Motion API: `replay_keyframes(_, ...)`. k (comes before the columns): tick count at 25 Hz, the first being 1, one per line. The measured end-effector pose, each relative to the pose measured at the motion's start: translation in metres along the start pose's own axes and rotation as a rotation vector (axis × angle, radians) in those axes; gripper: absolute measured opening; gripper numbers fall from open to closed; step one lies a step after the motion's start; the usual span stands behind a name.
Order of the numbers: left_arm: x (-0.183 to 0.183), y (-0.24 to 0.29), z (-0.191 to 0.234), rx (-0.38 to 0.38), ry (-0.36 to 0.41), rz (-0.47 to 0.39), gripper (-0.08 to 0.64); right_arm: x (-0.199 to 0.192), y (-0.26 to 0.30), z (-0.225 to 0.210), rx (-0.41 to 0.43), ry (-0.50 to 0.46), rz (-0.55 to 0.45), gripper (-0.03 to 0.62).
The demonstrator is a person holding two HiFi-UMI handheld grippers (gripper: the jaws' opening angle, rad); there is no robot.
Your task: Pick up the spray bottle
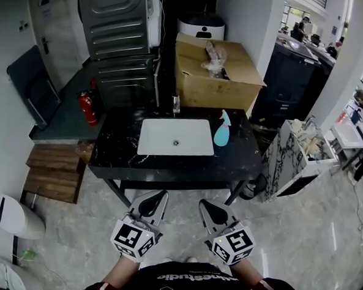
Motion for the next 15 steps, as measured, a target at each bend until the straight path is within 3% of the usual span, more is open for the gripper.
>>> replay_keyframes(15,-0.008,0.024,-0.042,0.04,0.013,0.01,0.015,-0.007,-0.036,-0.045,0.003,0.027,0.007,0.037)
Point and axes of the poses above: the fingertips, and each gripper's own axes: y forward along the fingers, z to its left, x out of its top, the point moved 10 cm from there along -y, backward along the fingers, and after that the axes turned 4 degrees about -z, right-handed, at the moved point
